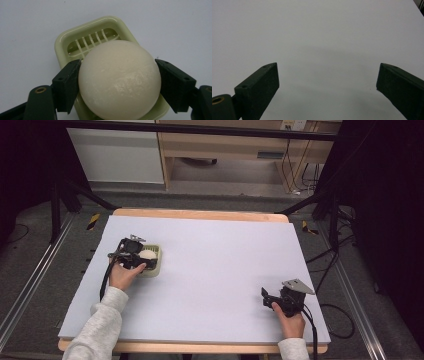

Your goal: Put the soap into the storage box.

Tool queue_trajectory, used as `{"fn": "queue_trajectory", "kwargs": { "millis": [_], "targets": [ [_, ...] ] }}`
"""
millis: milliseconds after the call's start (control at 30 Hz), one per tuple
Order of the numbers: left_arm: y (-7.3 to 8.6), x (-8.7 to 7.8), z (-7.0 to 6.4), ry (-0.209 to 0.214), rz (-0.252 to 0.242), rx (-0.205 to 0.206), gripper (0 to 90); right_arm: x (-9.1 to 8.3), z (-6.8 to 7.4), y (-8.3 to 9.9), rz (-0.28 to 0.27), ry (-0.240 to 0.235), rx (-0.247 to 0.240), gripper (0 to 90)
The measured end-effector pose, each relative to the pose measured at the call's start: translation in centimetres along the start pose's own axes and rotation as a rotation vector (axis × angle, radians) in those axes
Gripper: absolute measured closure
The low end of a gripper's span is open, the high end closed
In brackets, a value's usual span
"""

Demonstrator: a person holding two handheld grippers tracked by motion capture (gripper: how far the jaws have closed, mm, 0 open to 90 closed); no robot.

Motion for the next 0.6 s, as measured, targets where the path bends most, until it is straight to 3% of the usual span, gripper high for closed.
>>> {"fn": "queue_trajectory", "kwargs": {
  "millis": [300, 600],
  "targets": [
    [0.1, 0.0, 0.0, -0.011, -0.012, -0.001, 23.7, 0.0, 0.0, 0.0, -0.001, -0.001, 0.0, 4.8],
    [0.2, -2.6, -0.1, 0.021, -0.075, 0.002, 17.8, 0.0, 0.0, 0.0, -0.001, 0.003, -0.004, 4.8]
  ]
}}
Point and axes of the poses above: each handheld gripper's, and its own axes: x roughly forward along the jaws, y roughly out of its underside, z roughly to its left, the point moved 1 cm from there along x, roughly forward along the jaws, and after that the axes turned 13 degrees about -x, right-handed, at the moved point
